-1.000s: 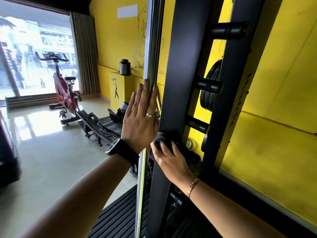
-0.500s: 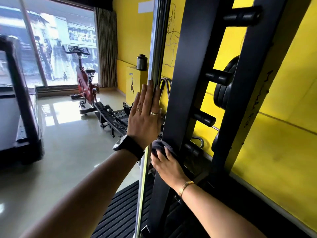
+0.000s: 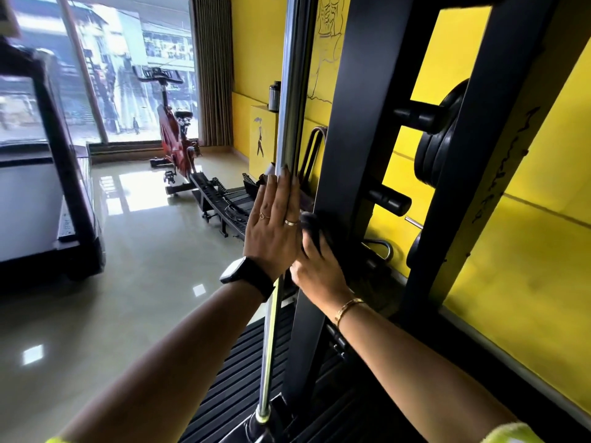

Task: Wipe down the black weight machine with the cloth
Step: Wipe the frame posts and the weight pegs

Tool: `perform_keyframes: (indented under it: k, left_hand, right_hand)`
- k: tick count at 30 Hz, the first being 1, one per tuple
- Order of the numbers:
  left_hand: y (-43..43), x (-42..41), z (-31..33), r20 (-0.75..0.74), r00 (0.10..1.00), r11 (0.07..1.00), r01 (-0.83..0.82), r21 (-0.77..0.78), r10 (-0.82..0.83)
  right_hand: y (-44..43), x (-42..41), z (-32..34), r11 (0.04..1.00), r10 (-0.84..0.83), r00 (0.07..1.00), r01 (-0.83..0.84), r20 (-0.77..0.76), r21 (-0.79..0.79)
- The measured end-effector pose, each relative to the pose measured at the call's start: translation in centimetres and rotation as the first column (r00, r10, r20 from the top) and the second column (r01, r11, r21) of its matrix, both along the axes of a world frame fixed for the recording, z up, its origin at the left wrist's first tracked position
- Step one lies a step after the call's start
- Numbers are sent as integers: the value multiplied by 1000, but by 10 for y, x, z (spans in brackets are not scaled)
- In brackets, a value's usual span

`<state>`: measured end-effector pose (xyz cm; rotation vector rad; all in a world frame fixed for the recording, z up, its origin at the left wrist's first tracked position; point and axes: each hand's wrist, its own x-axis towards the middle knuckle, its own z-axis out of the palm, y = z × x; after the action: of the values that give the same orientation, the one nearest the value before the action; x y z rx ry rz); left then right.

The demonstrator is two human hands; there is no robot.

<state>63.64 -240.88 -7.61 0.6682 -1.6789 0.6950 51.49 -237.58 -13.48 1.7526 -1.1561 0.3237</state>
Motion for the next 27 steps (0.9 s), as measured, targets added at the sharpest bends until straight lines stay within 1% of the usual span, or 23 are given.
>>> perform_keyframes:
  k: [2, 4, 6, 8, 13, 15, 17, 19, 20, 22, 23, 25, 27]
  left_hand:
    - [1, 1, -7, 14, 1000, 1000, 11, -10, -11]
    - [3, 3, -16, 11, 1000, 1000, 17, -10, -17]
    - [4, 5, -26, 15, 1000, 1000, 15, 8, -16]
    - [5, 7, -41, 35, 999, 1000, 11, 20, -12]
    - [10, 9, -85, 77, 997, 998, 16, 63, -21]
    - [12, 8, -96, 76, 997, 997, 4, 83, -11]
    - [14, 9, -105, 96, 995, 997, -11, 72, 4]
    - [14, 13, -113, 121, 993, 998, -11, 64, 3]
    - [15, 14, -115, 127, 992, 998, -15, 60, 7]
    - [15, 13, -121, 126, 992, 997, -36, 63, 28]
    - [16, 12, -123, 124, 992, 997, -43, 67, 35]
    - [15, 11, -129, 121, 992, 996, -55, 68, 47]
    - [15, 12, -133, 124, 991, 997, -51, 54, 44]
  right_hand:
    - [5, -2, -31, 993, -44, 996, 53, -84, 109]
    - [20, -6, -64, 958, -117, 970, 167, -215, 233]
    - [37, -16, -89, 933, -111, 952, 198, -284, 301]
    - [50, -25, -93, 931, -90, 956, 181, -279, 318]
    - [52, -30, -45, 990, -67, 993, 78, -95, 115]
    - [42, -18, -26, 993, -71, 996, 76, -51, 92]
    - [27, -6, -21, 991, -85, 996, 87, -22, 100]
    - [12, 3, -32, 982, -125, 990, 133, -70, 134]
    - [6, 5, -40, 974, -133, 987, 146, -87, 174]
    - [3, 6, -64, 936, -136, 985, 162, -104, 314]
    - [6, 5, -79, 898, -152, 976, 203, -158, 389]
    - [20, 0, -111, 807, -160, 923, 326, -350, 492]
    - [35, -10, -130, 744, -122, 863, 406, -489, 531]
